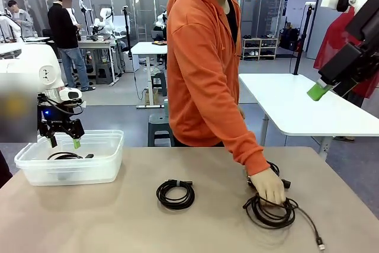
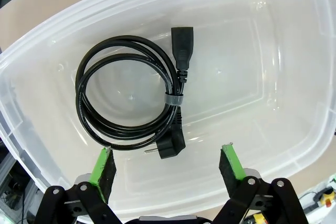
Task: Organize and store the cables.
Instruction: Place the Power Cable into the Organizing box.
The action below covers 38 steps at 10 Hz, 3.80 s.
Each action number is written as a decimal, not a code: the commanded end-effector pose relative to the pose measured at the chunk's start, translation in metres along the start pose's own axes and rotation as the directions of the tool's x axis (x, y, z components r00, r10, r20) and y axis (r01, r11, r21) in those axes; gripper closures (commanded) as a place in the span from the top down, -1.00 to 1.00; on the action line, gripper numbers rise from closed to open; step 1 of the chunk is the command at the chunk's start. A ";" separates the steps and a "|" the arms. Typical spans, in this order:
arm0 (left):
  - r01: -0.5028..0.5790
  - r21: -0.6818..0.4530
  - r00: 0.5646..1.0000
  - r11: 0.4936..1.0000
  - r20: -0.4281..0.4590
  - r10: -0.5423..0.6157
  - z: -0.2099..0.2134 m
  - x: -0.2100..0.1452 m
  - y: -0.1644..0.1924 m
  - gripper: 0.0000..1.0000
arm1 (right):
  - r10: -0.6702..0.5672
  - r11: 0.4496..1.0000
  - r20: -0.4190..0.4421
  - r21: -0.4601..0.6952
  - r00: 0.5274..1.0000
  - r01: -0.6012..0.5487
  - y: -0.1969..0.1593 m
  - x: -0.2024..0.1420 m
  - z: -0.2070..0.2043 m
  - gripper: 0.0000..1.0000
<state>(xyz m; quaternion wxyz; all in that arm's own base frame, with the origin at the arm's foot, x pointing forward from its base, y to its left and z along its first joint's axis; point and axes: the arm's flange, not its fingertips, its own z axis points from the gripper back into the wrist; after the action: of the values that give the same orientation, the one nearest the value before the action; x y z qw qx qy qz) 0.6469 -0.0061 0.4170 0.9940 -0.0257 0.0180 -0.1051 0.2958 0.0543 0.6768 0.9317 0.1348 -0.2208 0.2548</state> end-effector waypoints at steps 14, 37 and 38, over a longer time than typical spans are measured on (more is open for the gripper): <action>0.167 0.015 0.980 0.986 0.103 -0.168 0.040 -0.039 -0.015 1.00 | 0.041 0.999 -0.021 0.002 0.999 -0.041 0.003 -0.002 0.013 1.00; 0.794 0.254 0.485 0.552 0.281 -0.828 0.123 -0.327 -0.179 1.00 | 0.687 0.706 -0.419 0.193 0.594 -0.681 -0.121 0.062 -0.262 1.00; 0.810 0.266 0.457 0.523 0.273 -0.846 0.124 -0.332 -0.186 1.00 | 0.725 0.658 -0.426 0.199 0.541 -0.726 -0.130 0.059 -0.281 1.00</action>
<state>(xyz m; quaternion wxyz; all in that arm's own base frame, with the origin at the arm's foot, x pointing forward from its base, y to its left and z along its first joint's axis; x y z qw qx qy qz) 0.2949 -0.1149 0.5664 0.8149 -0.0089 -0.1899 -0.5475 0.4969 0.0820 0.4459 0.7891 -0.0036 -0.0118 0.6141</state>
